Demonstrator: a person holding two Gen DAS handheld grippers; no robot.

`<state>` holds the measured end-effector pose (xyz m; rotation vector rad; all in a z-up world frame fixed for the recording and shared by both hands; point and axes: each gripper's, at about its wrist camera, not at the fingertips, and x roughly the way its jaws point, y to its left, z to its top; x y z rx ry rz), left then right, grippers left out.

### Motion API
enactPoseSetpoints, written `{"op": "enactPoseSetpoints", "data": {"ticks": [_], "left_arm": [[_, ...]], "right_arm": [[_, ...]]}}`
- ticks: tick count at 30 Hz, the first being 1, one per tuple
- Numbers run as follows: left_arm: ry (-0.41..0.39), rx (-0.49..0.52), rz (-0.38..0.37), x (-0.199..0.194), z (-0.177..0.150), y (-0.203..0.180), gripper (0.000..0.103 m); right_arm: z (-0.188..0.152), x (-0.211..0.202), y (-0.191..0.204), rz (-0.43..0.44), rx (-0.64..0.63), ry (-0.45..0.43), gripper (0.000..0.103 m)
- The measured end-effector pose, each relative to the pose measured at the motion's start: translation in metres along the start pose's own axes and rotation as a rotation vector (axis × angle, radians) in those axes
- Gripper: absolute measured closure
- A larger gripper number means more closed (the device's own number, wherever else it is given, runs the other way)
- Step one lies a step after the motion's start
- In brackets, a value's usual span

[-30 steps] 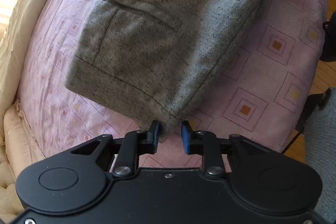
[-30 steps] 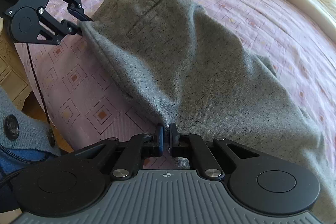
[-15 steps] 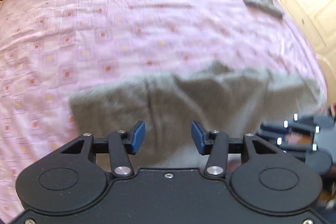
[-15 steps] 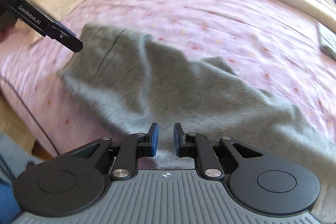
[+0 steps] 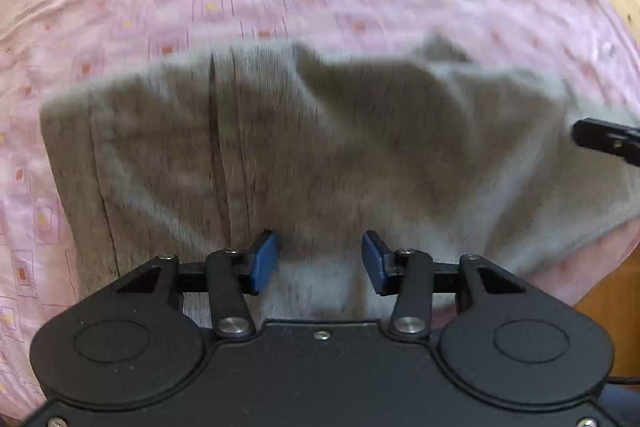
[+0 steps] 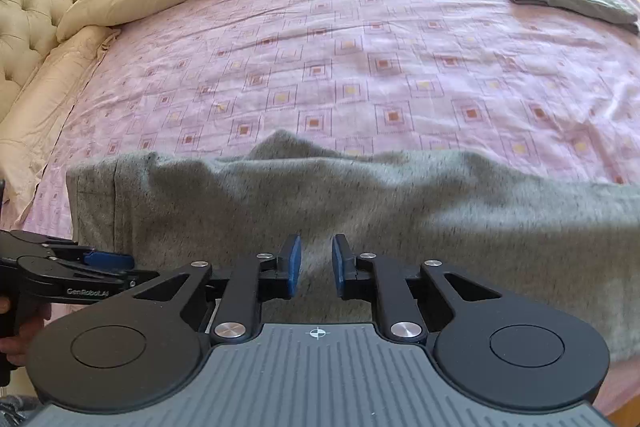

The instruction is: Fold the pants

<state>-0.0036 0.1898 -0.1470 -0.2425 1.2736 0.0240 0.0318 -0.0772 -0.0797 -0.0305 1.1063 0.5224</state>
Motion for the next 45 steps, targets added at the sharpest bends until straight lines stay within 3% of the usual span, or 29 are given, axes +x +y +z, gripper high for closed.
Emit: {"op": "enactPoseSetpoints", "data": {"ticks": [5, 7, 10, 13, 16, 22, 27, 34, 37, 41, 43, 45], "left_arm": [[-0.136, -0.097, 0.061, -0.025, 0.032, 0.004, 0.047], [-0.146, -0.149, 0.071, -0.023, 0.044, 0.010, 0.046], [-0.106, -0.195, 0.113, -0.009, 0.050, 0.021, 0.046], [-0.017, -0.203, 0.176, 0.011, 0.041, 0.029, 0.046], [0.028, -0.211, 0.179, 0.020, 0.026, 0.036, 0.043], [0.030, -0.202, 0.197, 0.019, 0.021, 0.030, 0.041], [0.045, -0.182, 0.204, 0.025, 0.021, 0.027, 0.036], [0.058, -0.129, 0.216, 0.033, 0.023, 0.018, 0.029], [0.056, -0.104, 0.212, 0.035, 0.021, 0.015, 0.027], [0.052, -0.068, 0.214, 0.038, 0.019, 0.011, 0.024], [0.052, -0.065, 0.214, 0.038, 0.018, 0.011, 0.024], [0.053, -0.069, 0.213, 0.038, 0.019, 0.012, 0.024]], "right_arm": [[0.041, 0.023, -0.005, 0.096, -0.069, -0.007, 0.078], [0.058, 0.042, -0.003, 0.111, -0.121, 0.010, 0.077], [0.078, 0.069, 0.006, 0.148, -0.209, 0.024, 0.077], [0.091, 0.092, 0.016, 0.191, -0.277, 0.063, 0.077], [0.095, 0.110, 0.024, 0.215, -0.343, 0.111, 0.077], [0.084, 0.121, 0.030, 0.230, -0.394, 0.208, 0.078], [0.056, 0.087, 0.046, 0.280, -0.449, 0.175, 0.093], [0.013, 0.074, 0.065, 0.301, -0.445, 0.227, 0.094], [0.011, 0.072, 0.070, 0.267, -0.459, 0.210, 0.094], [0.036, 0.055, 0.063, 0.182, -0.407, 0.018, 0.092], [0.056, 0.056, 0.056, 0.146, -0.385, -0.042, 0.075], [0.072, 0.070, 0.048, 0.110, -0.354, -0.022, 0.071]]}}
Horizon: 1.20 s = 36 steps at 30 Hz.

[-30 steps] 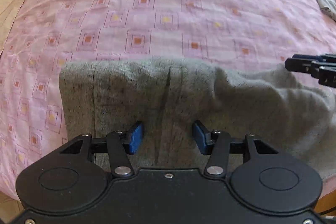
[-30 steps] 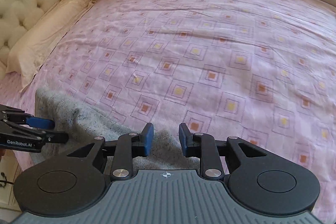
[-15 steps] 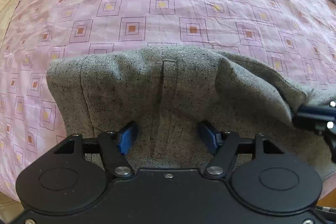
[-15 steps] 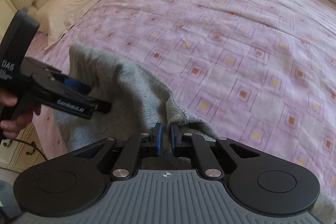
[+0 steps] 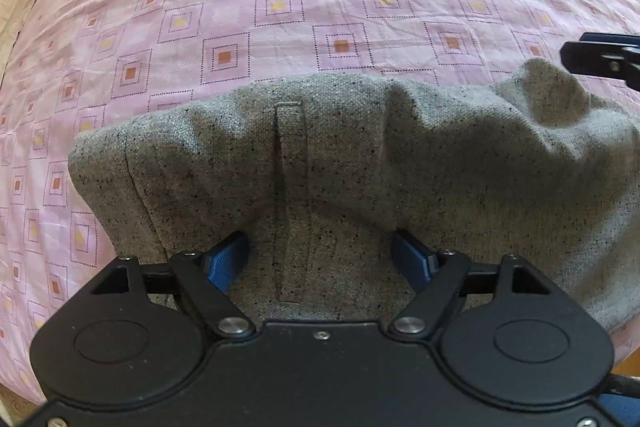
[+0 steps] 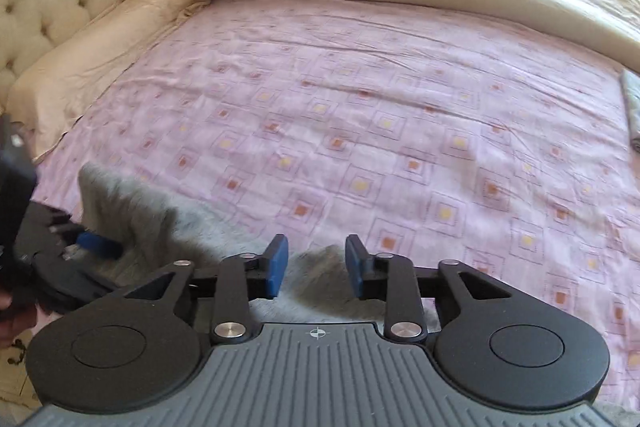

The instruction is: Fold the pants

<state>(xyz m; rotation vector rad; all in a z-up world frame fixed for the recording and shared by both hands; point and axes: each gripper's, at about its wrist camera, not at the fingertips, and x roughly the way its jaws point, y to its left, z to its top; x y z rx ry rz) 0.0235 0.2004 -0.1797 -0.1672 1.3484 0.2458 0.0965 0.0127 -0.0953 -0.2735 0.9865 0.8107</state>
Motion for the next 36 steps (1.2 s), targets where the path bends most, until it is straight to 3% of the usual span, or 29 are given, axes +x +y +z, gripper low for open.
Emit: {"op": "enactPoseSetpoints", "data": {"ticks": [4, 7, 10, 12, 15, 18, 22, 23, 25, 30, 34, 36], "left_arm": [[0.004, -0.003, -0.003, 0.000, 0.001, 0.001, 0.024], [0.006, -0.004, -0.004, 0.001, 0.001, 0.001, 0.024], [0.005, -0.006, -0.004, 0.001, 0.001, 0.001, 0.023], [0.007, -0.004, -0.005, 0.002, 0.001, 0.001, 0.023], [0.014, -0.003, -0.008, 0.003, 0.002, 0.001, 0.022], [0.018, -0.001, -0.008, 0.004, 0.003, 0.002, 0.021], [0.018, -0.002, -0.008, 0.004, 0.003, 0.001, 0.021], [0.016, -0.002, -0.008, 0.004, 0.003, 0.001, 0.021], [0.012, 0.007, -0.008, 0.004, 0.001, 0.001, 0.020], [0.000, 0.050, -0.007, 0.003, -0.005, -0.002, 0.019], [0.004, 0.084, -0.002, 0.002, -0.006, -0.004, 0.018], [0.005, 0.097, 0.000, 0.000, -0.008, -0.004, 0.018]], "right_arm": [[0.009, 0.042, -0.016, -0.025, -0.058, 0.148, 0.071], [0.006, 0.054, -0.017, 0.094, -0.090, 0.234, 0.072], [0.001, 0.050, -0.013, 0.203, -0.094, 0.276, 0.079], [-0.006, 0.043, -0.003, 0.233, -0.135, 0.274, 0.083], [-0.015, 0.040, 0.008, 0.249, -0.152, 0.281, 0.083], [-0.010, 0.054, 0.007, 0.218, -0.082, 0.295, 0.082], [-0.003, 0.072, -0.010, 0.218, 0.153, 0.351, 0.082], [-0.004, 0.074, -0.016, 0.232, 0.211, 0.344, 0.084], [-0.008, 0.070, -0.027, 0.242, 0.285, 0.306, 0.100], [0.014, 0.028, -0.056, 0.212, 0.459, 0.069, 0.101], [0.030, 0.050, -0.045, 0.121, 0.280, 0.107, 0.101], [0.029, 0.065, -0.046, 0.097, 0.276, 0.129, 0.101]]}}
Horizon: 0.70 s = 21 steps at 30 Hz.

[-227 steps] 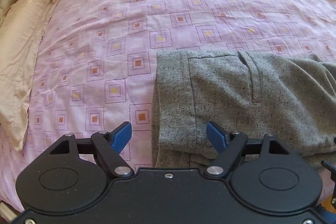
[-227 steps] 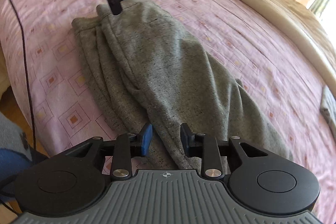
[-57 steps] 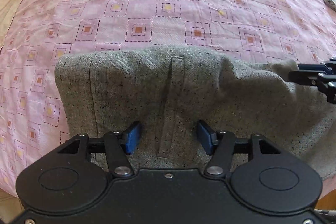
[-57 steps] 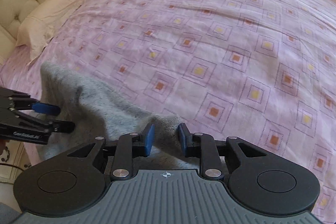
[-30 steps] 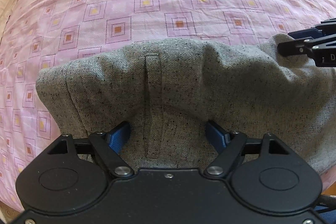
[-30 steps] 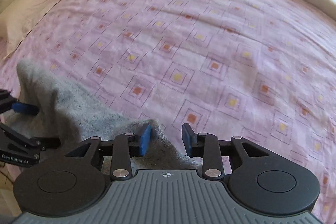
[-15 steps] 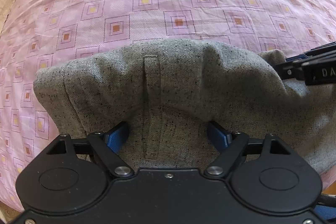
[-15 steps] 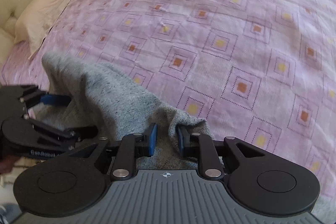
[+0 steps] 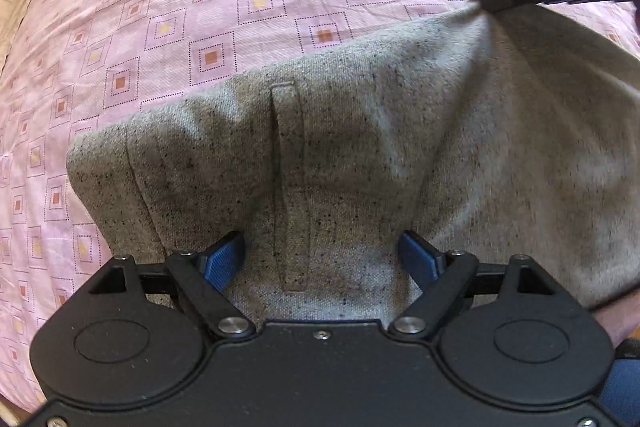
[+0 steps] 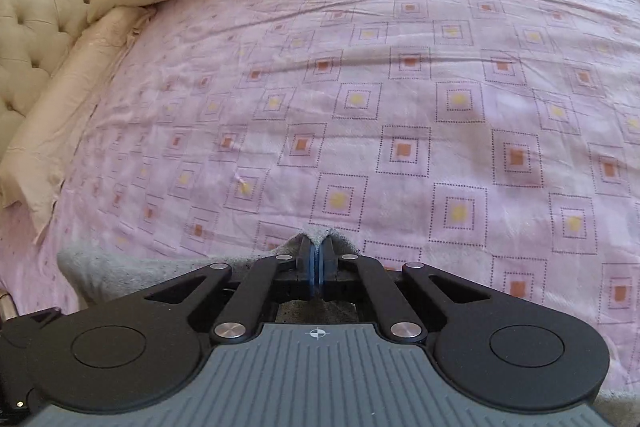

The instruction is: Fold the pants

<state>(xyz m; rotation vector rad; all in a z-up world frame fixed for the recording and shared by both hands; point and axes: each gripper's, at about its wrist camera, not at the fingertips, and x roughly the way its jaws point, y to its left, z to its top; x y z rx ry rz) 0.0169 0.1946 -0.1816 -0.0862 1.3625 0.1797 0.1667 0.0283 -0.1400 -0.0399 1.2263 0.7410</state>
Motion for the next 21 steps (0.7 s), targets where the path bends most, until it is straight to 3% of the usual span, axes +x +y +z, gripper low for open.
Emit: {"op": "enactPoseSetpoints", "data": {"ticks": [3, 4, 6, 8, 11, 13, 16, 19, 21], "left_arm": [[0.020, 0.045, 0.016, -0.003, -0.004, -0.003, 0.020], [0.025, 0.052, 0.019, -0.008, -0.003, -0.004, 0.031], [-0.003, 0.035, -0.024, -0.025, 0.004, -0.002, 0.040], [-0.067, -0.007, -0.064, -0.041, 0.014, 0.003, 0.038], [-0.126, -0.101, -0.065, -0.044, 0.034, 0.013, 0.030], [-0.081, -0.171, -0.057, -0.027, 0.045, 0.023, 0.030], [0.063, -0.196, -0.034, 0.009, 0.045, 0.036, 0.026], [0.063, -0.175, -0.034, 0.008, 0.043, 0.035, 0.026], [0.067, -0.136, -0.004, 0.001, 0.043, 0.026, 0.028]], "right_arm": [[-0.003, 0.023, -0.001, -0.037, -0.040, 0.035, 0.101], [-0.004, 0.026, 0.000, -0.037, -0.055, 0.029, 0.101], [-0.004, 0.023, 0.002, -0.040, -0.069, 0.032, 0.101], [-0.007, 0.020, 0.004, -0.042, -0.098, 0.029, 0.101], [-0.006, 0.019, 0.005, -0.042, -0.097, 0.027, 0.101], [-0.005, 0.019, 0.007, -0.042, -0.096, 0.030, 0.100], [-0.003, 0.007, 0.009, -0.019, -0.117, 0.011, 0.095], [-0.009, -0.026, -0.001, 0.037, -0.106, -0.063, 0.087], [-0.017, -0.050, -0.011, 0.013, -0.134, -0.109, 0.081]]}}
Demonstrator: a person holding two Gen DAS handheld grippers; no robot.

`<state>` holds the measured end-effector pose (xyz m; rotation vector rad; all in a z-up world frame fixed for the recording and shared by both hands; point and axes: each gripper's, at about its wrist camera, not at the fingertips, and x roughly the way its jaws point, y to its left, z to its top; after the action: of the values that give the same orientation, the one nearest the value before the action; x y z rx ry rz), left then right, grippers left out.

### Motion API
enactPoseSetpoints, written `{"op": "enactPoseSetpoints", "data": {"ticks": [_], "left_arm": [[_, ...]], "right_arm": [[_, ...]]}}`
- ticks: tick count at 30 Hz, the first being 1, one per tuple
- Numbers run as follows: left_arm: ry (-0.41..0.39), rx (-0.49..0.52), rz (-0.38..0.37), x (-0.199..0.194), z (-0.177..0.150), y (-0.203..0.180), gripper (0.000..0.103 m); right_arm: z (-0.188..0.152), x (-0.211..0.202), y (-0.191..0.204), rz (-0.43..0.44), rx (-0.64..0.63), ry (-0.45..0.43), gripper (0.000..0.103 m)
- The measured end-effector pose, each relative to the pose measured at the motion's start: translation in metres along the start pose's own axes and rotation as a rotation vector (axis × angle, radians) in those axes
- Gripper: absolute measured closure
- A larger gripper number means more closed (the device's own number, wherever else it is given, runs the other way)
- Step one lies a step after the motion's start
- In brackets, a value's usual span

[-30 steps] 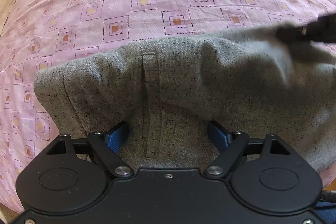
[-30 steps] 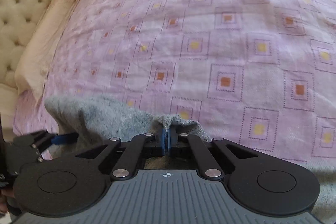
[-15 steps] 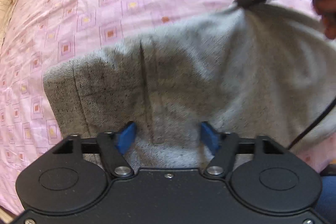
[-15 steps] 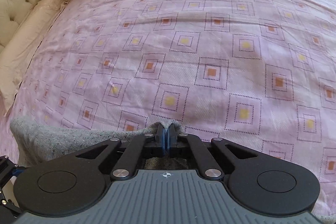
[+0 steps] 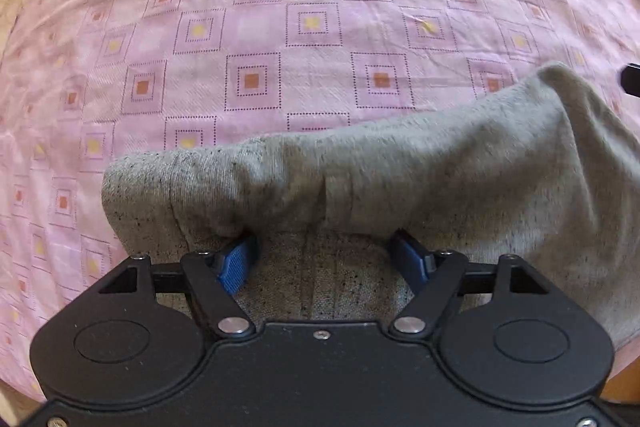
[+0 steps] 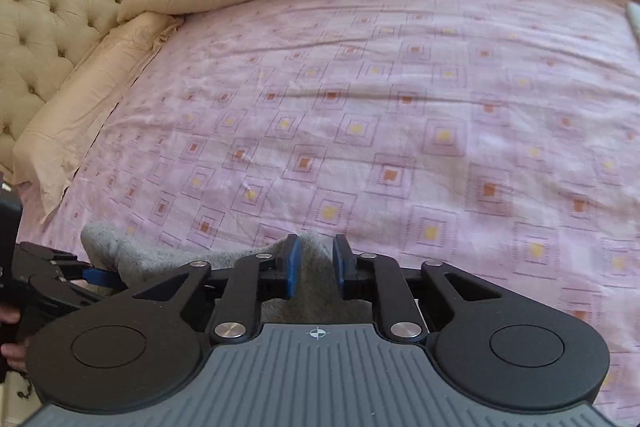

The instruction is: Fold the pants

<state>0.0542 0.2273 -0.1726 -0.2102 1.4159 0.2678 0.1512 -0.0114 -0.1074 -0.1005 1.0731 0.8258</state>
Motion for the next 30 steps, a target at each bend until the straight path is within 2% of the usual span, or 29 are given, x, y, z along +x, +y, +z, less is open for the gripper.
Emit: {"op": "enactPoseSetpoints", "data": {"ticks": [3, 8, 13, 18, 19, 20, 22, 25, 27, 28, 30], "left_arm": [[-0.002, 0.047, 0.026, -0.015, -0.003, -0.013, 0.035], [-0.051, 0.045, -0.016, -0.044, 0.003, -0.029, 0.034], [-0.055, 0.004, -0.068, -0.052, 0.032, -0.047, 0.034], [-0.052, -0.034, -0.107, -0.052, 0.062, -0.073, 0.033], [-0.051, -0.032, -0.111, -0.052, 0.069, -0.079, 0.033], [-0.049, -0.026, -0.115, -0.050, 0.076, -0.086, 0.033], [-0.043, -0.004, -0.116, -0.046, 0.088, -0.102, 0.029], [-0.036, 0.060, -0.084, -0.040, 0.104, -0.126, 0.029], [-0.026, 0.096, -0.072, -0.036, 0.112, -0.139, 0.029], [-0.017, 0.107, -0.067, -0.034, 0.116, -0.144, 0.029], [-0.006, 0.135, -0.062, -0.030, 0.123, -0.155, 0.029]], "right_arm": [[-0.014, -0.023, -0.018, -0.032, -0.085, 0.021, 0.079], [-0.039, -0.031, -0.050, -0.078, -0.226, 0.132, 0.079], [-0.049, -0.017, -0.077, -0.030, -0.274, 0.217, 0.079], [-0.053, -0.010, -0.093, 0.080, -0.257, 0.287, 0.080], [-0.053, -0.011, -0.095, 0.109, -0.252, 0.286, 0.083], [-0.053, -0.013, -0.095, 0.125, -0.253, 0.278, 0.101], [-0.054, -0.023, -0.089, 0.127, -0.281, 0.239, 0.101], [-0.058, -0.042, -0.081, 0.132, -0.328, 0.184, 0.101], [-0.061, -0.049, -0.084, 0.118, -0.336, 0.135, 0.097], [-0.061, -0.048, -0.088, 0.111, -0.329, 0.132, 0.093], [-0.059, -0.042, -0.098, 0.109, -0.297, 0.175, 0.093]]}}
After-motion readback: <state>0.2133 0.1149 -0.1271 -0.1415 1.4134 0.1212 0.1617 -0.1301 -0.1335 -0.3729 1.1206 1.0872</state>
